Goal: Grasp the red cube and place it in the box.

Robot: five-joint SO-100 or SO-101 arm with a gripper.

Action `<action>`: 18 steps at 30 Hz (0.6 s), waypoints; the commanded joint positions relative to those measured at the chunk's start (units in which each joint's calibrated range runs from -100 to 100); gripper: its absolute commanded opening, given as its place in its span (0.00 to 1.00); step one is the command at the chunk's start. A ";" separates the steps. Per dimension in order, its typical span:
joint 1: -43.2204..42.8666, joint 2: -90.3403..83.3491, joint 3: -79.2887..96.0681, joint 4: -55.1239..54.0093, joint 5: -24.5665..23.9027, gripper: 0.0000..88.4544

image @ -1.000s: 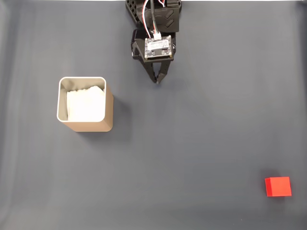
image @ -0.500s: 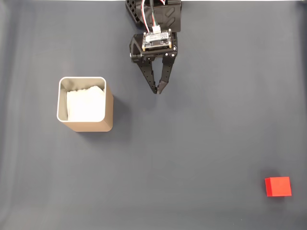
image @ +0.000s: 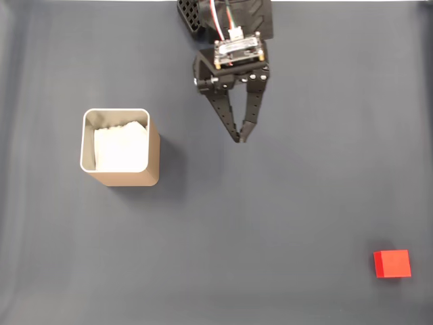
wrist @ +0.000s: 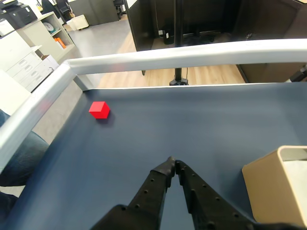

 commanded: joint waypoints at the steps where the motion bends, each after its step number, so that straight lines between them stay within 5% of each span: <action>1: -2.67 5.61 -11.61 3.32 -0.24 0.01; 18: -17.44 28.20 -39.69 16.28 1.07 0.03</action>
